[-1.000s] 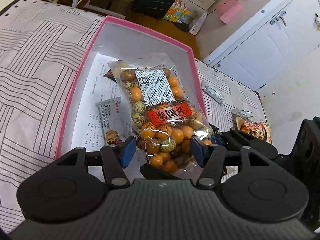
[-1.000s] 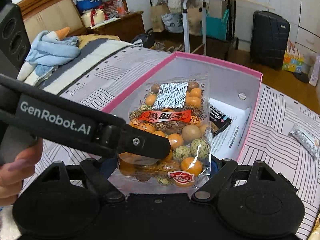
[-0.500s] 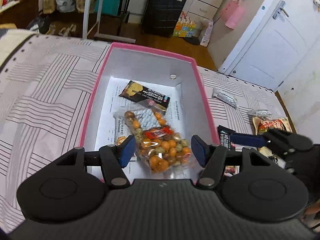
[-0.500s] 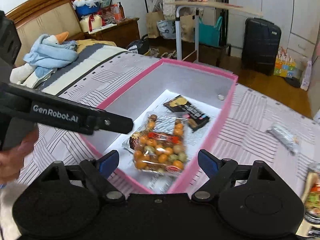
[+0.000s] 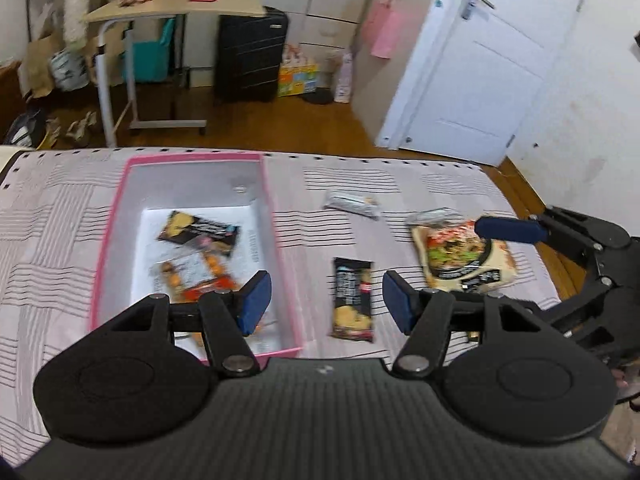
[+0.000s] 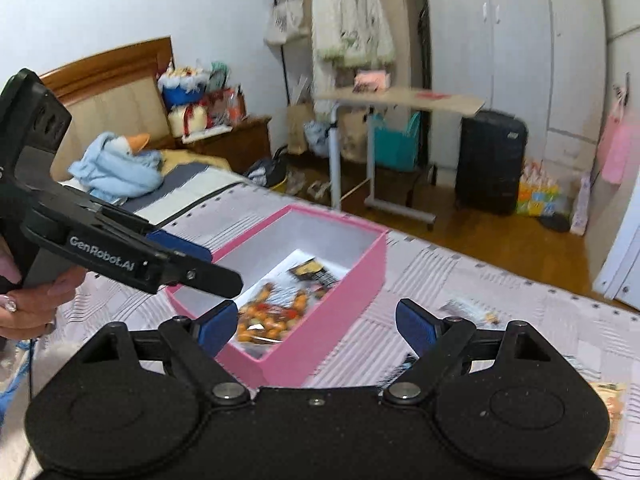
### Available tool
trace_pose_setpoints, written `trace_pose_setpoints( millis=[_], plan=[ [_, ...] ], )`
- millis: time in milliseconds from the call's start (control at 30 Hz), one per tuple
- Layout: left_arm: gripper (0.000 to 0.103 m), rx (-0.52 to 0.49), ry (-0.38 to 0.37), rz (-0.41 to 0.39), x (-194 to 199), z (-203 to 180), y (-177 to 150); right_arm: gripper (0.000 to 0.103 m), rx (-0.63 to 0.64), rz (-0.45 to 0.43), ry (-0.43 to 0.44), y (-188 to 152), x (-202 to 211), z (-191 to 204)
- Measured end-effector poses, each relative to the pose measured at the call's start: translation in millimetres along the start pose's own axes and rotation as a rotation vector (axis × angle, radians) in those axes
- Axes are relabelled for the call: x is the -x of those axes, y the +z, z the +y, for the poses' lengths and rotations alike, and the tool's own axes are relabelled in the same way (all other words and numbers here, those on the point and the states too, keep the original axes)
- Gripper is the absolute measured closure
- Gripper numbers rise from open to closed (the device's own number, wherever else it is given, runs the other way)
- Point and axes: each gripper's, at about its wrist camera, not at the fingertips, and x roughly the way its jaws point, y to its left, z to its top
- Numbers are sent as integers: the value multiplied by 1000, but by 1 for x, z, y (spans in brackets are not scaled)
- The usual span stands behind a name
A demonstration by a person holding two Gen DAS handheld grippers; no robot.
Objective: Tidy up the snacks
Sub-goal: 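Move both grippers to the black NB cracker pack on the bed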
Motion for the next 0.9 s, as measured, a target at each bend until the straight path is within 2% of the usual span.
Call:
trace_pose_setpoints(
  millis=[133,233,333,433,533,600,733,800,900],
  plan=[
    [42,-19,-22,35,-21,-29,1,14,25,10,-1,-16,5,-21],
    [43,-15,-53,78,-51,-46,-1,14,47,62,35,-30,-3,-32],
    [44,-12,-54,119,-83,-59,-6,14,113,105,52,-47,-18,-38],
    [50,-59,-34,215,-119,-71,-13,14,224,158,80,-67,-42,-49],
    [50,-75,15,246,-143,-74,-19,14,158,198,94,-82,-66,-66],
    [50,-49,40,269,-158,-70,-22,14,99,216,117,-90,-79,-73],
    [50,-22,90,304,-191,-63,-28,15,68,240,99,-108,-101,-75],
    [57,-22,83,339,-208,-63,-30,16,27,246,105,-117,-110,-74],
    [58,-11,111,346,-228,-63,-35,21,25,266,104,-128,-120,-68]
  ],
)
